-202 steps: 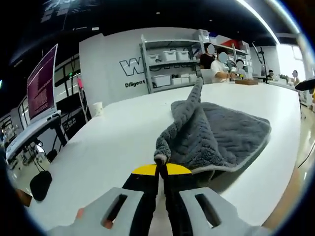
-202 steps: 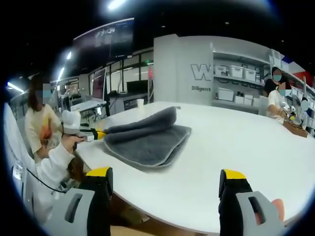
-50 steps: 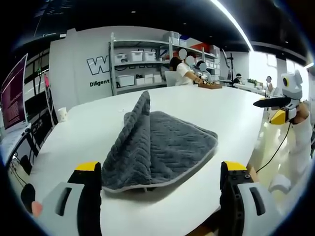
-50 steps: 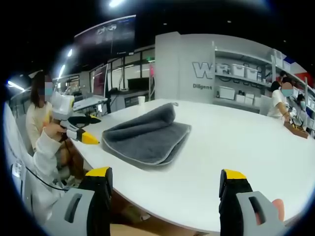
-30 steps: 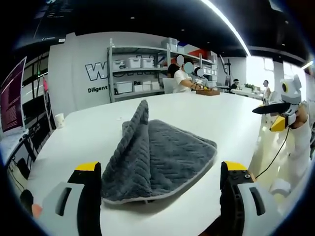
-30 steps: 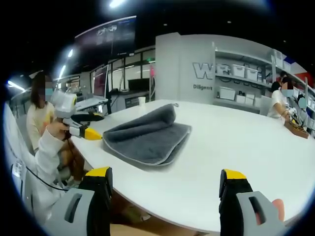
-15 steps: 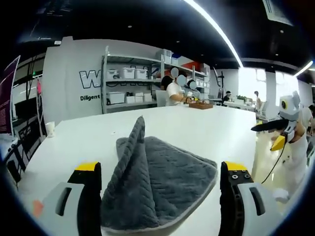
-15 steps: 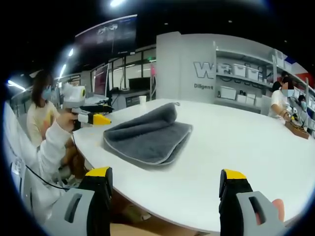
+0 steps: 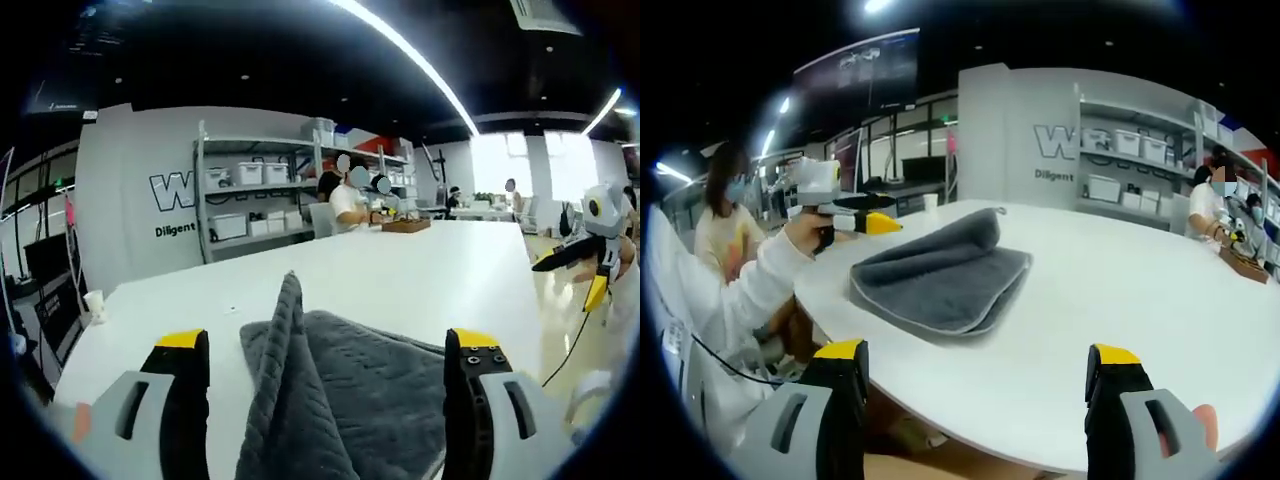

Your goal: Open the folded towel by lifting each exposed corner and separating the folded layers until the towel lies flat within the target outline without major curled edges

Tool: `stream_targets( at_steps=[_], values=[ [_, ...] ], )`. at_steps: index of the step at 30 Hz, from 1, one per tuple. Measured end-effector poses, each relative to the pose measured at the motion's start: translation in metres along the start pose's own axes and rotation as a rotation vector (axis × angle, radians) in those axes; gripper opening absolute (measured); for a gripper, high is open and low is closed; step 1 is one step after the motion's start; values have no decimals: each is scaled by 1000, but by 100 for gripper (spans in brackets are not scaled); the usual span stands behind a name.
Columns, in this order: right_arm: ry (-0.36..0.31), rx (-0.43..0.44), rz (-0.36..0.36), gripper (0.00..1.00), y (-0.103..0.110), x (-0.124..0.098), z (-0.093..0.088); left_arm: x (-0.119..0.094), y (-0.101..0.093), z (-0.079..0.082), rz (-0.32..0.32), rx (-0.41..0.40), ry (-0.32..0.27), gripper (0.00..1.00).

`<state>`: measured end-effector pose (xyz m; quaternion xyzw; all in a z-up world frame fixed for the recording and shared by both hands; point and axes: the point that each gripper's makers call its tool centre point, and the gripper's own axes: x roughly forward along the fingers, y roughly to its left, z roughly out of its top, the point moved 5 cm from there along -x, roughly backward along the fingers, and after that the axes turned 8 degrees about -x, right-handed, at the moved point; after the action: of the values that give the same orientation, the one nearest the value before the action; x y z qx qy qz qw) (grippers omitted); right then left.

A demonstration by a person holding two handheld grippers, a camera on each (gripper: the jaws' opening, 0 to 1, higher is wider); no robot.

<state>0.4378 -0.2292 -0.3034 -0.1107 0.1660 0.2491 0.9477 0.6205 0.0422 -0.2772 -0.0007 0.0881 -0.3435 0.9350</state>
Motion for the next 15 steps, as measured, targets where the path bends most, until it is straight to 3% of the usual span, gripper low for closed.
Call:
stream_targets(
  at_steps=[7,13,15],
  values=[
    [0,0,0,89,0,0,0,26,9,5,-22,53,20,92],
    [-6,-1,-2,89,0,-1,1,47,10,6,-64,40,31,88],
    [-5,-2,-4,89,0,-1,2,55,11,6,-62,89,46,86]
  ],
)
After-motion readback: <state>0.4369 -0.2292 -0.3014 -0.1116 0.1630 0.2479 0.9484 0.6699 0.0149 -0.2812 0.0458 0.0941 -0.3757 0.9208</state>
